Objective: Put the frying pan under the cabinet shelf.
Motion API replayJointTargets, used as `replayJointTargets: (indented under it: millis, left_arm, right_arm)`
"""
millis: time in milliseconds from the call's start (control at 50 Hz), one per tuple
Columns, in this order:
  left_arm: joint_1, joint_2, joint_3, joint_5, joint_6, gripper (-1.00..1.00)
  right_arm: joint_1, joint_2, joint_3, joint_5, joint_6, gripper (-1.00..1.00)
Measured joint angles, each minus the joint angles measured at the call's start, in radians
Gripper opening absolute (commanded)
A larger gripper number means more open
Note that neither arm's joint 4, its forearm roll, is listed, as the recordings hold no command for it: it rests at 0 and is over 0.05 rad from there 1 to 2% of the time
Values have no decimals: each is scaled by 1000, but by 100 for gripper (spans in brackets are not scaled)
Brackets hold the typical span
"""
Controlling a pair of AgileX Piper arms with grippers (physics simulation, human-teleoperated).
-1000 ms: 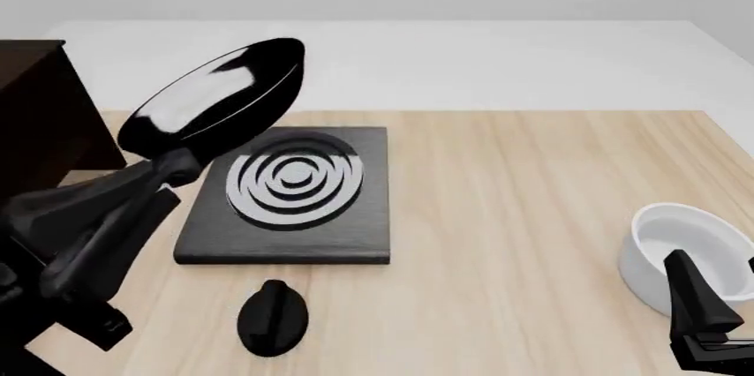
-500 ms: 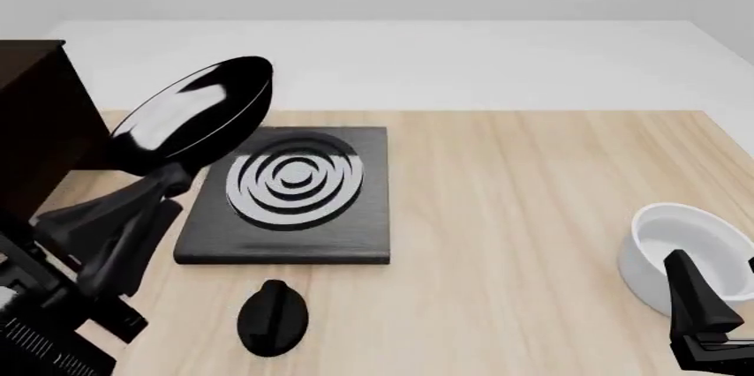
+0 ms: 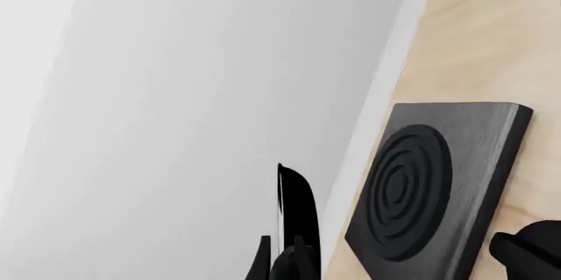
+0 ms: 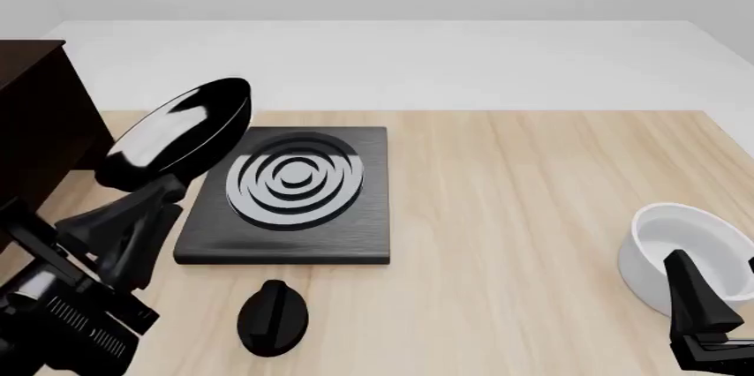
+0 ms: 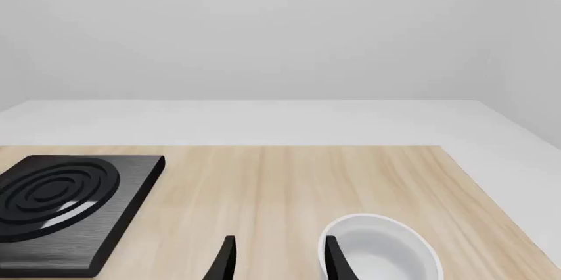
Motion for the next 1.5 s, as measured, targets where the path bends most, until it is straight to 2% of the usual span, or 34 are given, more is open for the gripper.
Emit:
replayJointTargets:
  millis: [180, 480, 1100, 1500]
  left_arm:
    - [40, -12, 26, 24, -46, -100]
    - [103, 21, 68, 2, -92, -100]
    - [244, 282, 136, -248, -137, -100]
    - [313, 392, 140, -345, -172, -100]
  right_arm:
    - [0, 0, 0, 0, 0, 100]
    - [0, 0, 0, 0, 0, 100]
    - [0, 0, 0, 0, 0, 100]
    - [0, 0, 0, 0, 0, 100]
